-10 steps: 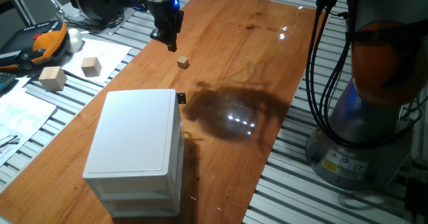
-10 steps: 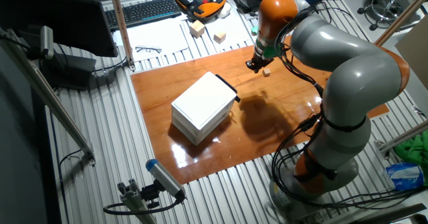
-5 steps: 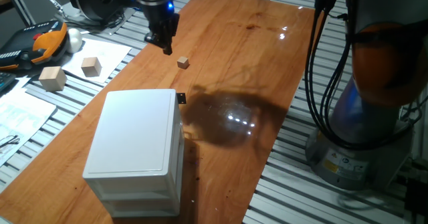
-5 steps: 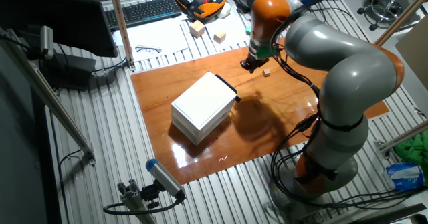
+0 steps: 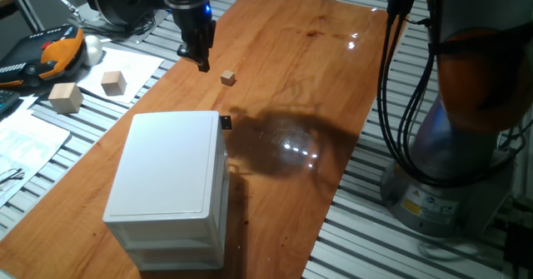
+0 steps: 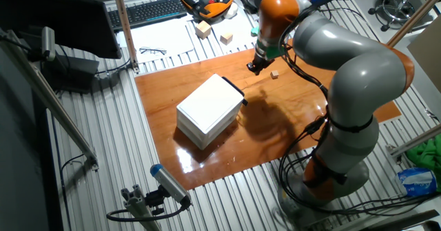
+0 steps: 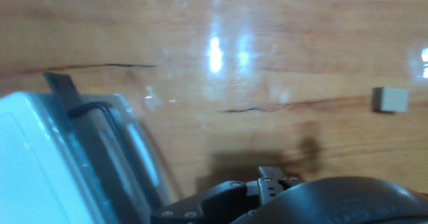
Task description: Put things in the drawer
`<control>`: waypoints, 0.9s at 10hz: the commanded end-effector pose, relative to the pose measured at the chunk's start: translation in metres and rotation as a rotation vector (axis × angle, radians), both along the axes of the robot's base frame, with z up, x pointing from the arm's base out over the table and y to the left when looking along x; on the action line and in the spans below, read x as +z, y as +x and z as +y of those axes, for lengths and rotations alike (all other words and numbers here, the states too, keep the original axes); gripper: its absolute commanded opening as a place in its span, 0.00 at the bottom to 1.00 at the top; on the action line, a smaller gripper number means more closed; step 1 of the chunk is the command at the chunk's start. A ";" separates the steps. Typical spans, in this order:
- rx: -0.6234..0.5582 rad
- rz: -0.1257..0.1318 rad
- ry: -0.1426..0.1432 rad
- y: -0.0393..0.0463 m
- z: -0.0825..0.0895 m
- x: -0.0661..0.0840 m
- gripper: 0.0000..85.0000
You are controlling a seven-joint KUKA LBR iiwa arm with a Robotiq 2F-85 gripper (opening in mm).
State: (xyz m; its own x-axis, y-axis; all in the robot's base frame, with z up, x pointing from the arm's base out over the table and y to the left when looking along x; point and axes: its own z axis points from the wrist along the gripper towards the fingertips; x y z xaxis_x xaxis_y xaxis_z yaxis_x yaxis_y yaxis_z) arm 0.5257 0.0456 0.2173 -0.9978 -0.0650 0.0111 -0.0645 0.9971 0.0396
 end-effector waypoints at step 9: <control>-0.034 -0.035 -0.048 -0.0020 0.001 0.003 0.00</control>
